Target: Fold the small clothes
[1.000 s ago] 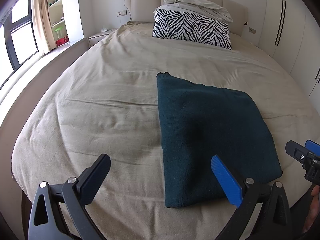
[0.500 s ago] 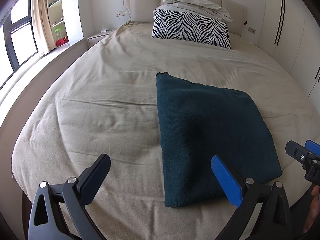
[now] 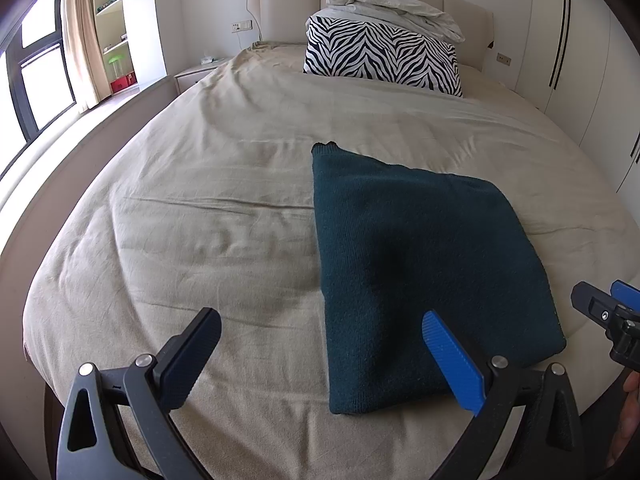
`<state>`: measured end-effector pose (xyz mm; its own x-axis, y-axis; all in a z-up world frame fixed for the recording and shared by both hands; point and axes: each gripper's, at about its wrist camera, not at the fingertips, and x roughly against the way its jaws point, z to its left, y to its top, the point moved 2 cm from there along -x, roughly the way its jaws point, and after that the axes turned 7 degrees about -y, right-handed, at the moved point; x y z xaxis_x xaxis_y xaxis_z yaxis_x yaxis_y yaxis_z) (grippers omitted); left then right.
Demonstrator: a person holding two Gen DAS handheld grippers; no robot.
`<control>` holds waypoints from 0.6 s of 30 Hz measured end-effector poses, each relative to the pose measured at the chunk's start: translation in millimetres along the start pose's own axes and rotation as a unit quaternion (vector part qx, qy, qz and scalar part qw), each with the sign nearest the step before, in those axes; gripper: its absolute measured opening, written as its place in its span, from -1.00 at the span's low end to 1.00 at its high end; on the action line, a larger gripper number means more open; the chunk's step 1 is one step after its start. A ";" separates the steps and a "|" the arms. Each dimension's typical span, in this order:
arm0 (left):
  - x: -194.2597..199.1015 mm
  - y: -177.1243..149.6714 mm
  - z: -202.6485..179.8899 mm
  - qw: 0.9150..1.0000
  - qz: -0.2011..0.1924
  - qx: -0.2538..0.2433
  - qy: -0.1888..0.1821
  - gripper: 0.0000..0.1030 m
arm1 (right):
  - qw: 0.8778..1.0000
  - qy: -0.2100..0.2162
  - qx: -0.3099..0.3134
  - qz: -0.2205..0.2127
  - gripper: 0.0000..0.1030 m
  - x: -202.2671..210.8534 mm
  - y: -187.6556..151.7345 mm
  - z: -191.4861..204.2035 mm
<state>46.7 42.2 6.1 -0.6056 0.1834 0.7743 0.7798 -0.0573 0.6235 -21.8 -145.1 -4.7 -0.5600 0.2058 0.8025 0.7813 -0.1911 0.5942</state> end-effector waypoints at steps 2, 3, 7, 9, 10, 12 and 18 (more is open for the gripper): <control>0.2 -0.1 0.1 1.000 0.000 0.000 0.000 1.00 | 1.000 0.000 0.000 0.000 1.00 0.0 0.1 -0.1; 0.1 0.0 -0.1 1.000 0.000 0.000 0.000 1.00 | 1.000 0.000 0.000 0.000 1.00 -0.1 -0.4 0.1; 0.0 0.0 -0.1 1.000 0.000 0.000 0.000 1.00 | 1.000 0.000 0.000 0.000 1.00 -0.2 0.2 -0.3; -0.5 0.1 0.5 1.000 0.001 0.000 0.000 1.00 | 1.000 0.000 0.000 0.000 1.00 -0.2 0.2 -0.5; -0.4 -0.2 0.9 1.000 0.001 0.000 0.000 1.00 | 1.000 0.000 0.000 0.000 1.00 -0.3 0.2 -0.5; -1.7 0.4 2.2 1.000 0.002 0.000 0.000 1.00 | 1.000 0.000 0.000 0.001 1.00 -0.3 0.3 -0.4; -2.7 0.5 5.5 1.000 0.000 0.000 -0.004 1.00 | 1.000 0.001 -0.001 0.002 0.99 0.0 -5.1 1.9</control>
<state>49.6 47.0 3.7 -0.6038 0.1905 0.7740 0.7802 -0.0578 0.6229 -25.3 -142.3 -7.8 -0.5581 0.2035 0.8044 0.7826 -0.1932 0.5918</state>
